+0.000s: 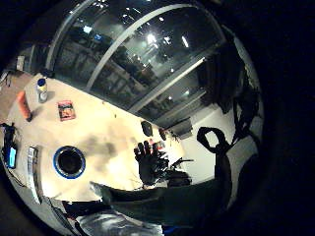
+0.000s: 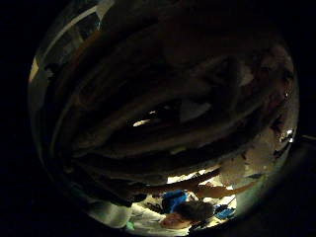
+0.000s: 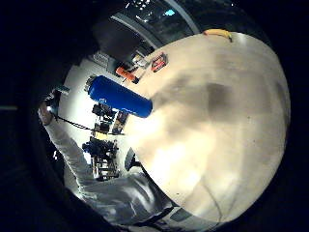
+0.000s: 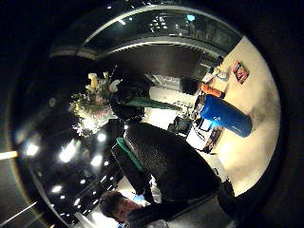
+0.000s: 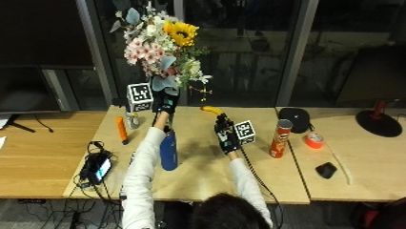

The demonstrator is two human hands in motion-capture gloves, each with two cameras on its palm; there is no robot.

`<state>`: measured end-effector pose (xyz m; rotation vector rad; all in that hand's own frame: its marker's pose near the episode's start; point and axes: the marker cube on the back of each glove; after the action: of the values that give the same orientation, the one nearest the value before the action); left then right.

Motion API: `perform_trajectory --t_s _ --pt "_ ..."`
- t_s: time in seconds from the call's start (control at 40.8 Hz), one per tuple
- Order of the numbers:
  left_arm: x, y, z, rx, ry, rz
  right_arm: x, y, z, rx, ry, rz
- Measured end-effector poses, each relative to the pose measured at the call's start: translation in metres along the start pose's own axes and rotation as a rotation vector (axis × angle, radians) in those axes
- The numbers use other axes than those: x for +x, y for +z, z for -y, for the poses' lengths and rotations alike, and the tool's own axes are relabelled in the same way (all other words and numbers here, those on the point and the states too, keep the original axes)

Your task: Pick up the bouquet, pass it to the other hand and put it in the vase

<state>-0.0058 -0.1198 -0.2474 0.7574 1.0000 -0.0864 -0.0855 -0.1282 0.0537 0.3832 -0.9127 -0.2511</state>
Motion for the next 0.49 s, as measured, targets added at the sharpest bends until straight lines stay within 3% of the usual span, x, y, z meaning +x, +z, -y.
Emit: perform_trajectory --t_s 0.074,0.196,0.343,0.49 --pt "0.001 -0.008 0.005 0.014 0.005 0.008 -0.007 0.003 -0.013 -0.128 0.062 0.154" --pt "-0.015 -0.014 0.021 0.054 0.023 0.015 -0.026 -0.002 -0.023 -0.099 0.027 0.088" --pt "-0.031 -0.017 0.023 0.066 -0.018 -0.021 -0.019 -0.008 -0.027 -0.067 0.131 0.043" --pt "-0.055 -0.014 0.031 0.076 -0.046 -0.063 -0.033 -0.012 -0.035 -0.124 0.003 0.179"
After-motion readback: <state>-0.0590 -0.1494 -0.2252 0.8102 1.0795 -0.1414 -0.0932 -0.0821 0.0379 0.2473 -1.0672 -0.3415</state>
